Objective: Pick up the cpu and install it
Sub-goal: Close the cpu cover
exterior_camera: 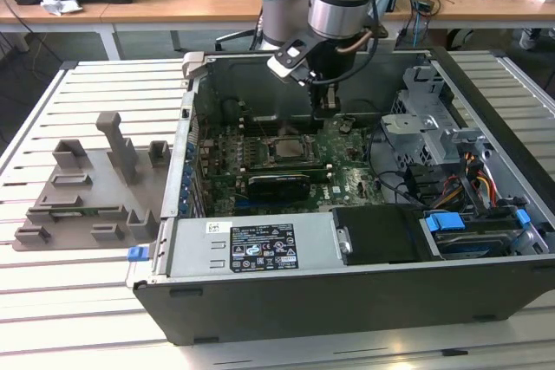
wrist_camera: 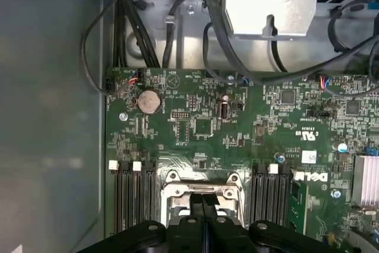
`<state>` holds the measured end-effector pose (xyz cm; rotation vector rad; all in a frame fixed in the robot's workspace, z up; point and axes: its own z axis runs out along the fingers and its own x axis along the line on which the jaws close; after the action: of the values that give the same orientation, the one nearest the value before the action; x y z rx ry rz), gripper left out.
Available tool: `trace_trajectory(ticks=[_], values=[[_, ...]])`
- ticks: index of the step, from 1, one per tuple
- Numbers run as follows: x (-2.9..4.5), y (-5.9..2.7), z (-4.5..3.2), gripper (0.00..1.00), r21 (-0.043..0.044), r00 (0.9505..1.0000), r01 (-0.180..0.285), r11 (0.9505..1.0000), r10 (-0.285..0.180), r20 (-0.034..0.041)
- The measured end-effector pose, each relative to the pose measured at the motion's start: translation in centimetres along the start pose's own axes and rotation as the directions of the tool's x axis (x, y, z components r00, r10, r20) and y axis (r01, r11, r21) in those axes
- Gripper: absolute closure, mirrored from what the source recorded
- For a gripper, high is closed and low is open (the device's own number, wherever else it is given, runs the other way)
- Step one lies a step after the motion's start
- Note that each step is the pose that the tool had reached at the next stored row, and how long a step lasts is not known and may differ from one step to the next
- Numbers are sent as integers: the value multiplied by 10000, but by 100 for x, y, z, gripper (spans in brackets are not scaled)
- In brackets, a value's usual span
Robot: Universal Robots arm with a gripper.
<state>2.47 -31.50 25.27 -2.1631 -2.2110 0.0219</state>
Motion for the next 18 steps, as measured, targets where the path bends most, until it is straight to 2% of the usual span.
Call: trace_trajectory(ticks=[2,3,5,6,10,13,18], values=[[0,-42,26,89,1,10000,-1,10000,1,2],[0,-99,68,89,0,10000,1,10000,-1,0],[2,-232,132,89,0,10000,-1,10000,1,-1],[4,-362,190,89,0,10000,-2,10000,2,-1],[6,-621,341,89,0,10000,-2,10000,2,0],[6,-685,412,89,0,10000,1,10000,-1,0],[5,-737,470,89,1,10000,1,10000,-1,-3]])
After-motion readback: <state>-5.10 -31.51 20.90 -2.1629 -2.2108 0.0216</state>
